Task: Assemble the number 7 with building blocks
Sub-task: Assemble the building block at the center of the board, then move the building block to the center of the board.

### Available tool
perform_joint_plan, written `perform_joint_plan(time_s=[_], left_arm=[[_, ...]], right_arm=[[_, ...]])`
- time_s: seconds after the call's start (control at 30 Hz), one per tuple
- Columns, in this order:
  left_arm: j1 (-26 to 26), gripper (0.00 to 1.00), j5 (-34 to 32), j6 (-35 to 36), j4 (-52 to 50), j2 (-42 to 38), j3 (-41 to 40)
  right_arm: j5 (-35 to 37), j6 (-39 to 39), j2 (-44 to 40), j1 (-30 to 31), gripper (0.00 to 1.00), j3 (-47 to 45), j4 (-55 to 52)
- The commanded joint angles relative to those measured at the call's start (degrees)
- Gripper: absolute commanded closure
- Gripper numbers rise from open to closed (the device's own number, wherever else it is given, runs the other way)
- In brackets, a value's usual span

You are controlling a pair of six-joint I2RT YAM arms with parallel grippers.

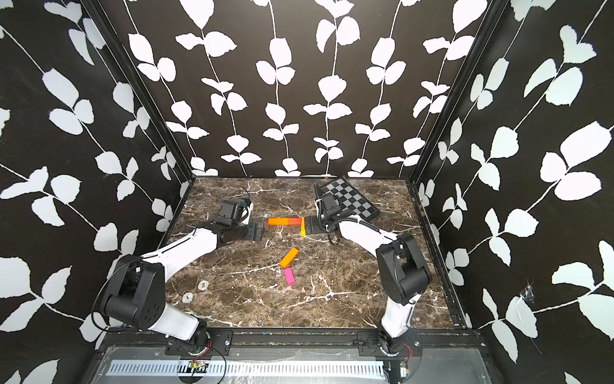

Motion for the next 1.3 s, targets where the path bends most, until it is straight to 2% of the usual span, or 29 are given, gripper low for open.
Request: perform_joint_plan(time_s=[0.0,0.2,0.43,0.7,0.87,1.0,1.17,1.27], left_arm=[[-1.49,0.01,1.27,3.75,-2.52,-1.57,1.53],[-5.14,0.02,-0.60,4.50,-6.17,-0.78,2.90],[-8.12,0.04,-1.58,4.49,-9.36,-1.38,4.20],[-12.91,0.08,-5.81,4.12,-15.65,2.03,7.57],[-13.17,0.08,-6.60,3.15,-15.20,2.87,8.22],[-13.50,0.11,-2.04,2.08,-15.55,4.72,9.89],[-15.17,0.12,-3.72,2.16,-18.25,6.70,11.54],[-15.58,0.15,-3.04,2.38,-18.45,6.74,11.61]], right_arm=[[4.74,-1.51,-5.41,0.08,0.07,-2.77,0.60],[9.56,-0.24,-12.74,-0.19,0.10,-9.82,2.63],[9.29,0.98,-16.64,-1.83,0.11,-15.88,4.58],[12.08,1.37,-22.12,-2.39,0.11,-21.38,7.72],[8.44,2.10,-24.74,-1.05,0.26,-22.35,6.17],[12.47,2.85,-25.21,3.96,0.27,-23.39,4.53],[13.23,7.01,-27.25,4.91,0.34,-27.32,7.33],[12.66,7.01,-27.49,5.25,0.35,-27.73,7.22]])
